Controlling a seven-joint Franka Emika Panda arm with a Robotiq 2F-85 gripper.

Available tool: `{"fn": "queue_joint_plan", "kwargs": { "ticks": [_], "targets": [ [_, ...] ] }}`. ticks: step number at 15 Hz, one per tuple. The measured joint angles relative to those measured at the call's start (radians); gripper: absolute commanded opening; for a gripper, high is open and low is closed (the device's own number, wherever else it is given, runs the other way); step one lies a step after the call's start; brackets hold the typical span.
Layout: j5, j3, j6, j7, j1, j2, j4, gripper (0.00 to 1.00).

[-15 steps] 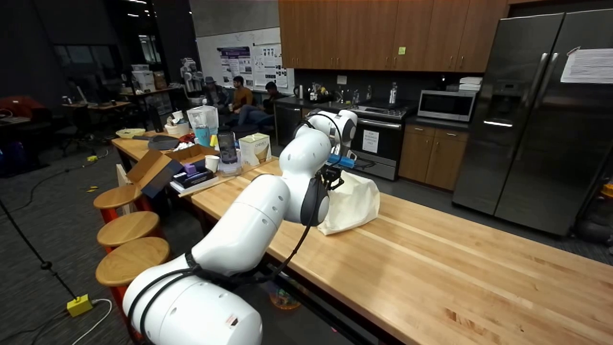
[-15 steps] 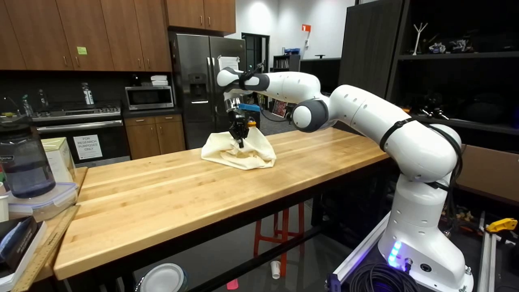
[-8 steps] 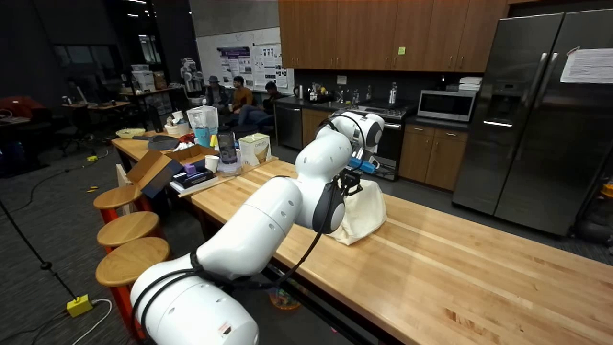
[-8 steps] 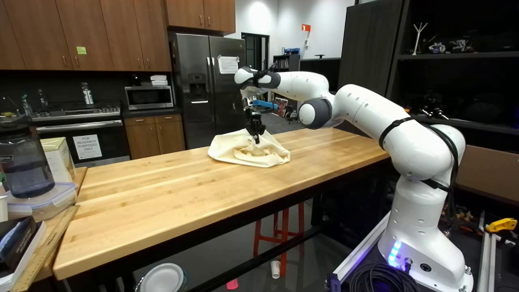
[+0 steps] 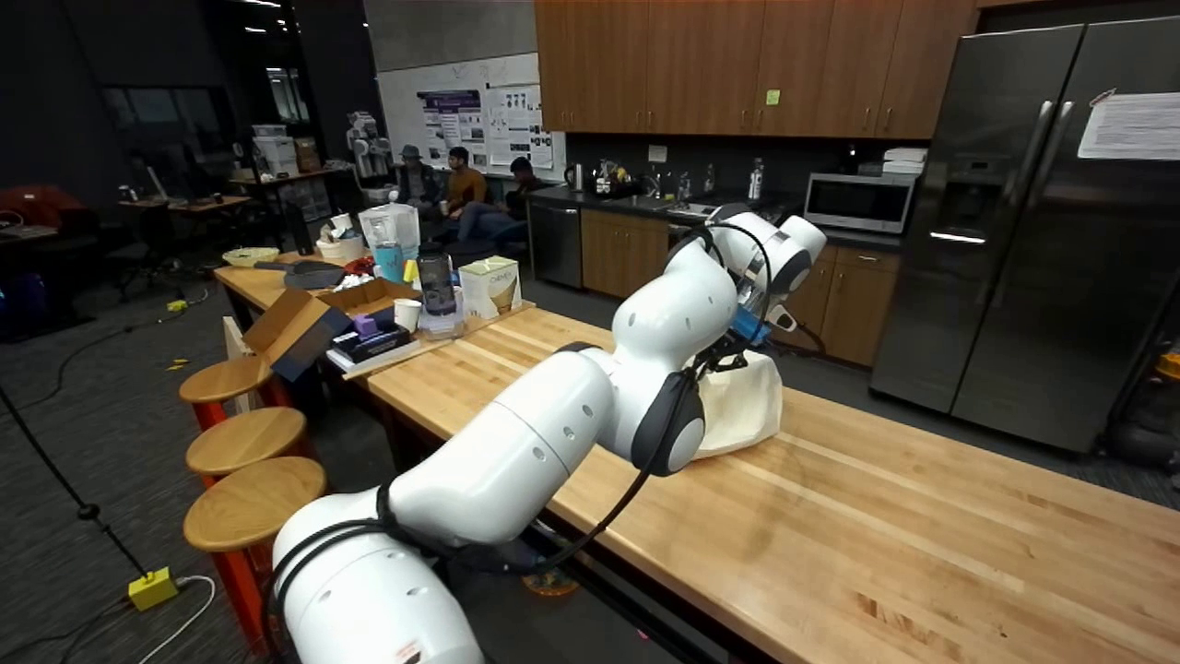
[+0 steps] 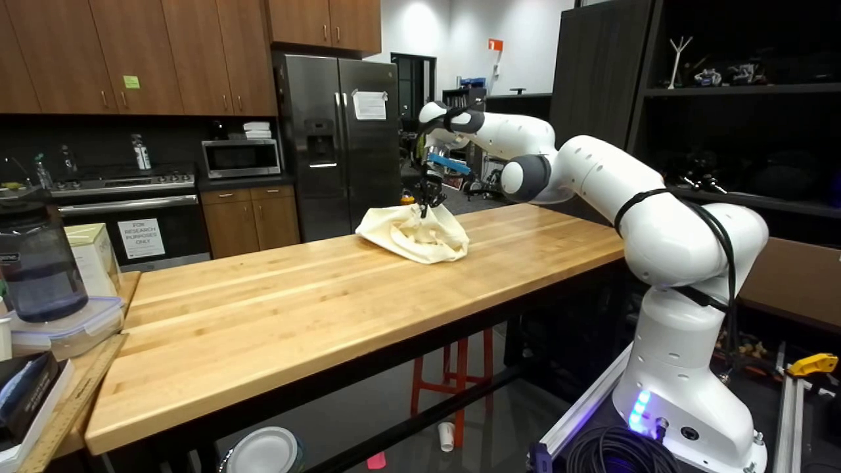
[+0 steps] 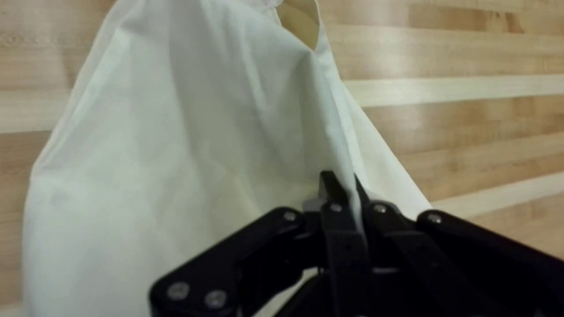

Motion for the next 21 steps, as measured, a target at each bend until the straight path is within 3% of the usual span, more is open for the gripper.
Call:
{"fn": "queue_joint_plan", "kwargs": {
  "ticks": [4,8,16,21],
  "targets": [
    [0.027,0.005,0.145,0.109,-0.054,-0.001,0.0,0.01],
    [0.024,0.004,0.202,0.147,-0.042,-0.001,-0.005,0.01],
    [-0.029,0.0,0.05,0.165,0.127,0.042,-0.052,0.01],
    [-0.079,-0.002,-0.049,0.157,0.197,0.051,-0.065,0.01]
  ]
}}
